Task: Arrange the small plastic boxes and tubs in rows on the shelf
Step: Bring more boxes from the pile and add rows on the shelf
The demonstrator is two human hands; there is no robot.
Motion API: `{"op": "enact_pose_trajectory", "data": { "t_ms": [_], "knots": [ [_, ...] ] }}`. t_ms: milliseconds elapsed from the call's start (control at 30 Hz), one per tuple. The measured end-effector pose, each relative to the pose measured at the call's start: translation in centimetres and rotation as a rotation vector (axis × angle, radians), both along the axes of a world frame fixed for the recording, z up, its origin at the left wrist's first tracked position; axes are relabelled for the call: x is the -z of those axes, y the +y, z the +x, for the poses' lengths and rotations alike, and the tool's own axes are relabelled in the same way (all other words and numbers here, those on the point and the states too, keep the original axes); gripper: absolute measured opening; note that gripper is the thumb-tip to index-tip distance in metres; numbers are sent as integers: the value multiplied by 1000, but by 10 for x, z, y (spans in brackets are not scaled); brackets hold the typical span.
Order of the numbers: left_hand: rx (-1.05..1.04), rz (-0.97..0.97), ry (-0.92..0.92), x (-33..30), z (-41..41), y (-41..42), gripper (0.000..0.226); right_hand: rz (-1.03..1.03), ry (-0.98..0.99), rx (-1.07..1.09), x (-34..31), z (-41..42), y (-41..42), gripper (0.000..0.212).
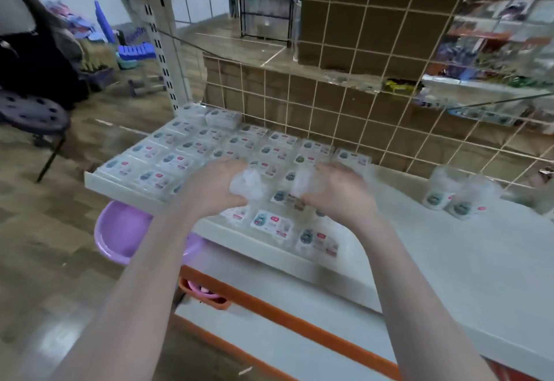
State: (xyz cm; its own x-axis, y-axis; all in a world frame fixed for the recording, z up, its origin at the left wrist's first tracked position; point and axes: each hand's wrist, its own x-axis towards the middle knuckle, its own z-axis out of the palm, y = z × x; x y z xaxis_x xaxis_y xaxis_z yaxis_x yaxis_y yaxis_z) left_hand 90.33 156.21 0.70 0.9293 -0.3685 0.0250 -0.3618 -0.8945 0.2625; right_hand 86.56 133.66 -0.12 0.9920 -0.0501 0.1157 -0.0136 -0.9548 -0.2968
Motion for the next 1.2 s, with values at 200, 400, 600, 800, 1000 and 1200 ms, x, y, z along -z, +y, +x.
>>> {"op": "enact_pose_trajectory", "data": {
  "t_ms": [200,400,600,800,1000,1200],
  "knots": [
    [104,34,27,0,56,39,75,-2,112,101,2,39,30,14],
    [234,75,55,-3,110,86,74,-11,158,202,8,84,78,22],
    [347,131,5,-10,136,111,52,-51,144,286,11,104,113,51],
    [337,124,48,-1,151,124,48,-19,162,264,14,114,124,51],
    [395,121,12,13,157,123,23,-22,196,189,12,112,122,60],
    [367,111,31,13,156,118,29,-24,184,110,7,120,123,63]
  ]
}}
